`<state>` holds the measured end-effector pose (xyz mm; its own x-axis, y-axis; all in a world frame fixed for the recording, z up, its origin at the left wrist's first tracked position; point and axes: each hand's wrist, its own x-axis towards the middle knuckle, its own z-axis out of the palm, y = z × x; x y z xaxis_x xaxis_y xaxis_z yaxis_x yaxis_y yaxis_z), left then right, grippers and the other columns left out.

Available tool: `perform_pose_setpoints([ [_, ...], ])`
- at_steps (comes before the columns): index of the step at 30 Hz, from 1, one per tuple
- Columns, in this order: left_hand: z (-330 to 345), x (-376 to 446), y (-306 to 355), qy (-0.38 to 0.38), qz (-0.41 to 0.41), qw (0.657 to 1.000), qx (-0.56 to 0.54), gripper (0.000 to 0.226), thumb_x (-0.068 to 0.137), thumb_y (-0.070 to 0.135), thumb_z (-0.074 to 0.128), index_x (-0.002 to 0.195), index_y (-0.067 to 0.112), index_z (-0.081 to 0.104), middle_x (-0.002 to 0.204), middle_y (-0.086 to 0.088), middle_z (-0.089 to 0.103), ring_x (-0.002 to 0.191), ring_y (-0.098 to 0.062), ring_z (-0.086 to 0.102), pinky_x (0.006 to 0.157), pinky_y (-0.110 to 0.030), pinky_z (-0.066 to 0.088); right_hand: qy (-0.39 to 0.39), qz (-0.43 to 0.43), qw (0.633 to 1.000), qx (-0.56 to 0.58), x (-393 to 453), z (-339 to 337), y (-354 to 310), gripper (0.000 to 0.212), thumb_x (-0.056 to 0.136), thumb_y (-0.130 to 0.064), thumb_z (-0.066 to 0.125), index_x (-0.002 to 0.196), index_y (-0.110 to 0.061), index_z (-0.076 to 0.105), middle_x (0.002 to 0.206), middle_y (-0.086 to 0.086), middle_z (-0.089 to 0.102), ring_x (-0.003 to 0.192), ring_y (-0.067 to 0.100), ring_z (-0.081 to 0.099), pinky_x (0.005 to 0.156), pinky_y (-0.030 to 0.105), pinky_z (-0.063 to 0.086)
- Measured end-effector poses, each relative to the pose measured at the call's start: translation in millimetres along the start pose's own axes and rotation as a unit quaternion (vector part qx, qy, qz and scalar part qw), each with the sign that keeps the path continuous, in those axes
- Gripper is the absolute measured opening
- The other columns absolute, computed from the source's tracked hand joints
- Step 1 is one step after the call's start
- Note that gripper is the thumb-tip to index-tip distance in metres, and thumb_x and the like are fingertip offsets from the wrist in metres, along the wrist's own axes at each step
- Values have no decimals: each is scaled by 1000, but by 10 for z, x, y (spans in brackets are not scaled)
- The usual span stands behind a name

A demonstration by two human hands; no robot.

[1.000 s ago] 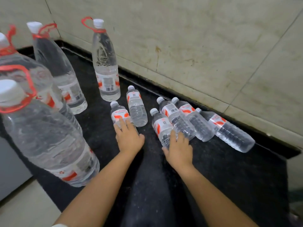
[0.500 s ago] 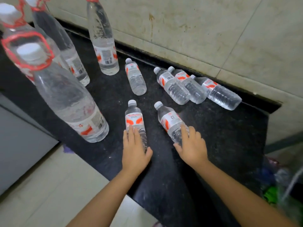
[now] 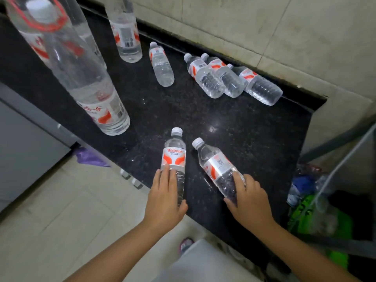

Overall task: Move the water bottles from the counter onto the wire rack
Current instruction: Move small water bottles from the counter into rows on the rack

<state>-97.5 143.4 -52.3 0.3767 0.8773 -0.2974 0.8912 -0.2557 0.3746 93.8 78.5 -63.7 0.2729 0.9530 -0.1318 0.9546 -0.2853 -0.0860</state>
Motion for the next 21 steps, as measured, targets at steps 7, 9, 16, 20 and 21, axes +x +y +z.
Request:
perform_pose_setpoints([
  [7,-196,549,265,-16,-121,992,-42,96,85,36,58,145,6,-10,146,-18,12,129,-34,30,102,-40,36,-44,28,998,41,544,-222,-443,91,79,-52,60,144,-11,10,134,9,37,123,26,39,104,37,32],
  [9,-202,675,328,-4,-151,988,-15,97,85,38,57,144,2,-10,141,-19,23,124,-34,37,98,-40,40,-54,42,997,31,691,-210,-550,92,82,-48,59,145,-8,5,137,13,34,124,27,39,100,37,36],
  [16,-222,767,285,26,-223,971,-79,84,77,36,68,135,-1,20,133,-21,38,122,-35,43,94,-41,42,-53,67,996,4,721,-185,-603,89,83,-42,61,144,-7,7,138,15,32,125,29,39,97,38,39],
  [20,-244,771,237,26,-220,970,-100,74,76,31,69,128,-1,28,130,-22,41,119,-36,45,92,-41,43,-57,75,996,5,693,-208,-598,87,85,-39,60,144,-5,6,139,16,31,126,29,37,98,38,38],
  [21,-248,767,231,26,-213,972,-97,73,76,30,69,128,-2,28,130,-21,41,118,-37,46,92,-41,43,-59,81,995,10,679,-223,-578,87,85,-38,60,144,-5,6,139,16,31,126,29,37,99,38,38],
])
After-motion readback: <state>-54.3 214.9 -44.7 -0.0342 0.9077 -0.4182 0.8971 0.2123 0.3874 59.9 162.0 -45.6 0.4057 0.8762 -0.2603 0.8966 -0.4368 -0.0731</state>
